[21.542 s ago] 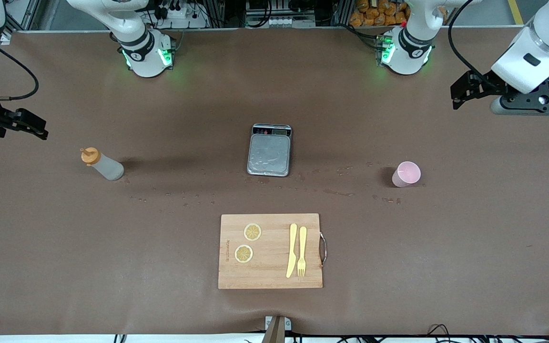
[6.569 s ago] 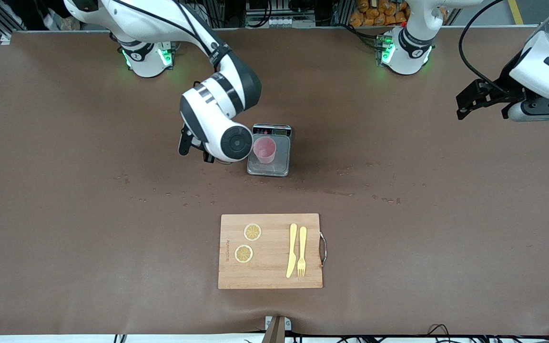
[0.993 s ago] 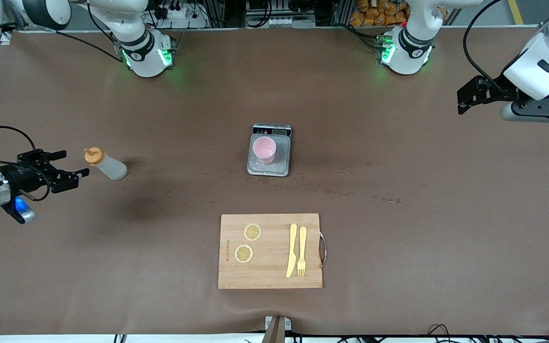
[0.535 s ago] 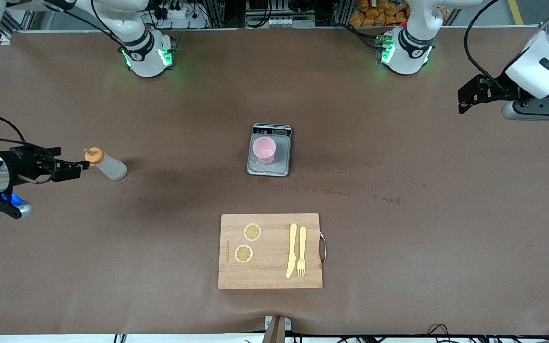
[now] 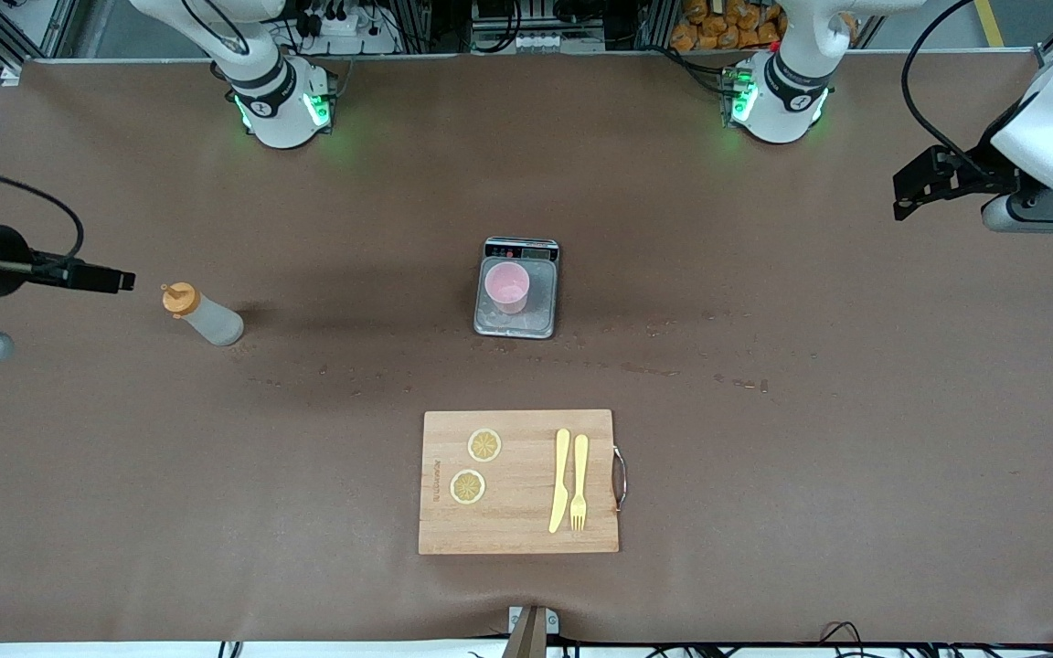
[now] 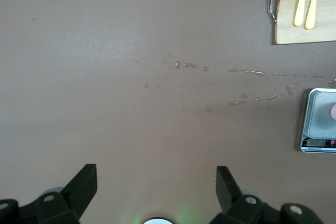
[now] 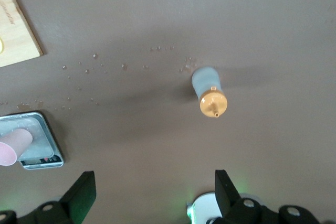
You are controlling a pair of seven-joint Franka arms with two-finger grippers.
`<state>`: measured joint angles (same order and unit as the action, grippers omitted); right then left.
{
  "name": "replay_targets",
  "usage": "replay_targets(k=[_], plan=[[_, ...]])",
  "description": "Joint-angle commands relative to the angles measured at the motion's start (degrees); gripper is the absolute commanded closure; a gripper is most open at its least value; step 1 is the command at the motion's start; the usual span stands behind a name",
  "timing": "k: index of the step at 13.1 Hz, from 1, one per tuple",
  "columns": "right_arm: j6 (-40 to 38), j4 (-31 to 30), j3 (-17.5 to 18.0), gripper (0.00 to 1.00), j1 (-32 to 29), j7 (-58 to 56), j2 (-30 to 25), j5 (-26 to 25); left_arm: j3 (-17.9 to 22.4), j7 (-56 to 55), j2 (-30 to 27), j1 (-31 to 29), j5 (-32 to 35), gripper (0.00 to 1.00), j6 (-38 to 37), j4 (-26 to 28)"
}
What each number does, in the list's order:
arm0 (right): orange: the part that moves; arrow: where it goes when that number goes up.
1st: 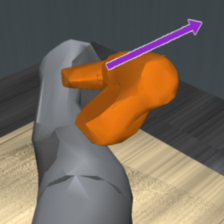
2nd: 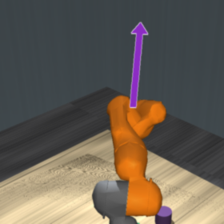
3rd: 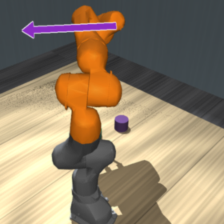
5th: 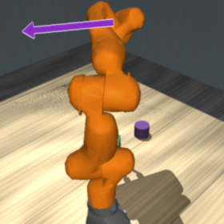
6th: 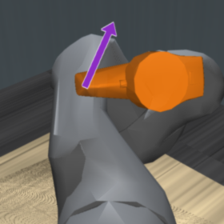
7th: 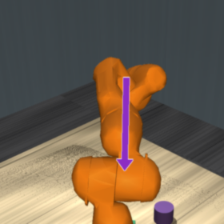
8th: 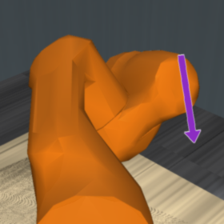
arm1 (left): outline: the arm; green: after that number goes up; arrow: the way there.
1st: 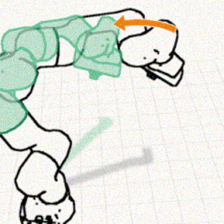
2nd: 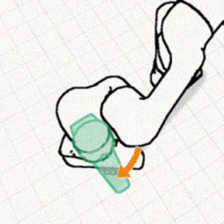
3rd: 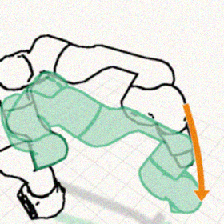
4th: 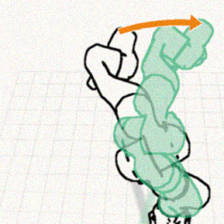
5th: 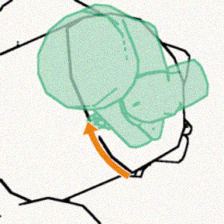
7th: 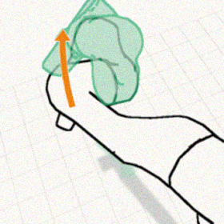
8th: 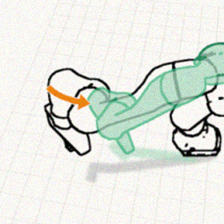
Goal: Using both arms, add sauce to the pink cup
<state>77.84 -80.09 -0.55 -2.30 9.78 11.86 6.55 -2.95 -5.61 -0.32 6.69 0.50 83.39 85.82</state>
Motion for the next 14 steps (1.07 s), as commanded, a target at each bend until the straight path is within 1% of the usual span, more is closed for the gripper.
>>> replay_targets(k=[1,3,4,8,9,11,14], plan=[[11.6,-18.1,-0.2,0.00,0.5,-3.9,-13.2,-1.8,-0.5,0.6,-0.5,-0.6,1.2,0.00,-0.6,-0.4],[12.3,-17.9,-0.2,0.00,0.3,-3.9,-13.4,-2.2,-0.4,0.7,-0.5,-0.7,1.2,0.00,-0.6,-0.4],[12.3,-16.8,-0.2,0.00,0.3,-3.9,-12.9,-3.5,-0.4,0.7,-0.5,-0.7,1.1,0.00,-0.6,-0.4],[12.1,-13.0,-0.3,0.00,-0.2,-4.1,-11.5,-4.9,-0.7,0.1,-0.5,-0.5,0.7,0.00,-0.6,-0.4],[12.0,-11.0,-0.3,0.00,-0.1,-4.4,-10.4,-5.8,-0.6,0.3,-0.5,-0.6,0.7,0.00,-0.6,-0.5],[12.3,-10.5,-0.3,0.00,-0.1,-6.5,-10.2,-6.4,-0.5,0.6,-0.6,-0.7,0.6,0.00,-0.6,-0.4],[12.3,-10.6,-0.3,0.00,0.3,-6.4,-10.2,-6.5,-0.5,0.0,-0.5,-0.7,0.6,0.00,-0.6,-0.4]])
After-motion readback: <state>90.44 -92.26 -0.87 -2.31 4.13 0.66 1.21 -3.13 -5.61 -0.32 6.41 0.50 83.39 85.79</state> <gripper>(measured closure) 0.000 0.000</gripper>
